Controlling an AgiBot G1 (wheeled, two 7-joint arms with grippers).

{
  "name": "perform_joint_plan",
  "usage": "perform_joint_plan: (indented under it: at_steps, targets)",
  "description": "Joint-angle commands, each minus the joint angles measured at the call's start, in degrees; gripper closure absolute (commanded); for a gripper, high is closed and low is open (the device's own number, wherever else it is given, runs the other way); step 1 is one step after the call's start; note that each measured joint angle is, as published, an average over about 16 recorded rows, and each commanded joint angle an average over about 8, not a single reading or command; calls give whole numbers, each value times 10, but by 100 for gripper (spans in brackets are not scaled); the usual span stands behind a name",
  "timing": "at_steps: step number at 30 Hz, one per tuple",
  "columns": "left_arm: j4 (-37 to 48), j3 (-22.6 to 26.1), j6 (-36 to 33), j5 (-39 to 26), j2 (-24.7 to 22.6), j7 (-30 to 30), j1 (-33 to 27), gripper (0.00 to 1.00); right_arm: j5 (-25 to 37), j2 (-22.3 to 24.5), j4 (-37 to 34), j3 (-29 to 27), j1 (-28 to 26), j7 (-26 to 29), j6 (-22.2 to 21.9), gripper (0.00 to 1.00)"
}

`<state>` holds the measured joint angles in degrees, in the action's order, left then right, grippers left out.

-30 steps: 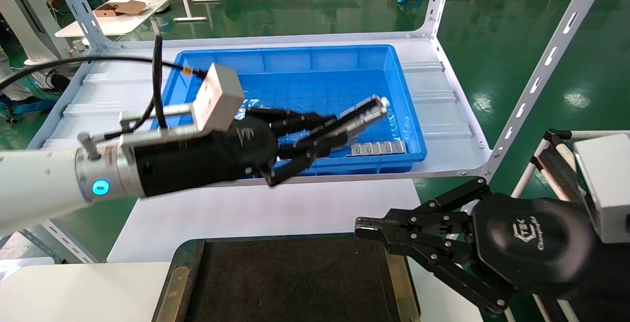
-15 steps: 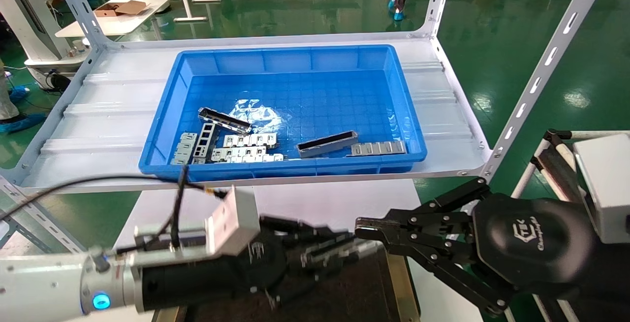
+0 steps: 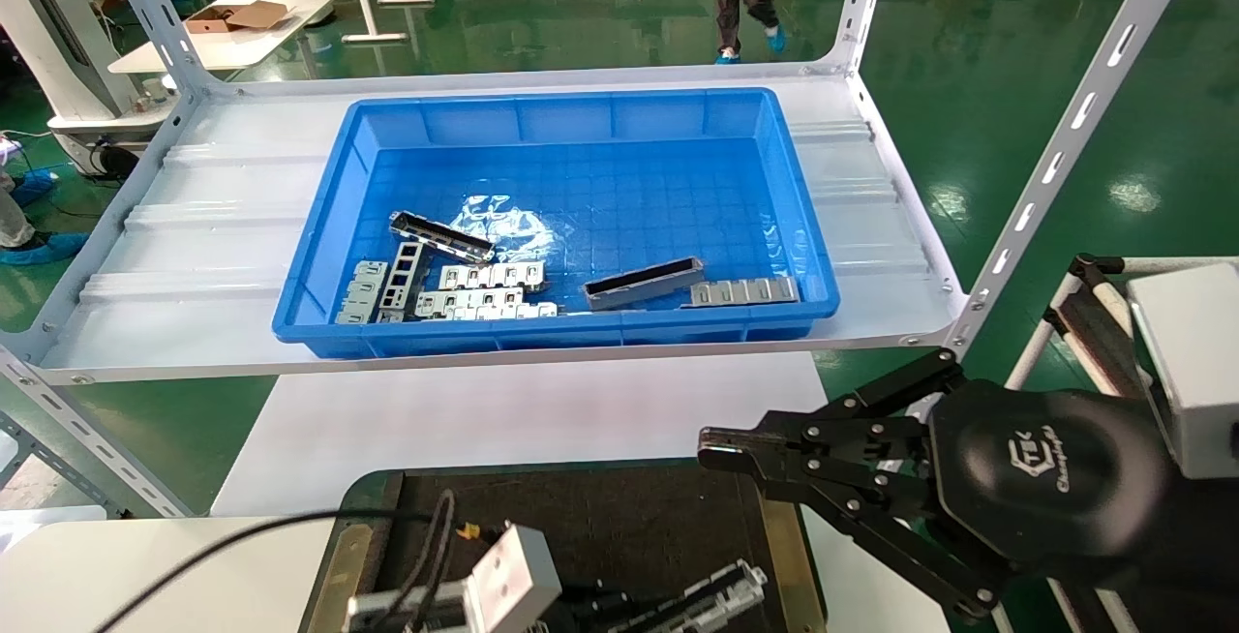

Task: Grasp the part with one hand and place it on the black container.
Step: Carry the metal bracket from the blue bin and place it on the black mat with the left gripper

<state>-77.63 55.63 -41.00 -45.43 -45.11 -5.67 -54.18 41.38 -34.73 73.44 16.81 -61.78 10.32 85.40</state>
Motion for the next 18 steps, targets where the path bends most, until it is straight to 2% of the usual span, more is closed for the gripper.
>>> perform_joint_plan:
  at_steps: [1, 7, 18]
  targets:
    - [0, 5, 17, -1, -7, -2, 16, 100, 0, 0, 0, 0, 0, 0, 0, 100]
    - [2, 10, 84, 4, -30, -13, 55, 100, 0, 0, 0, 0, 0, 0, 0, 100]
    - [5, 27, 260, -5, -86, -48, 100, 100, 0, 0, 0, 1, 0, 0, 0, 100]
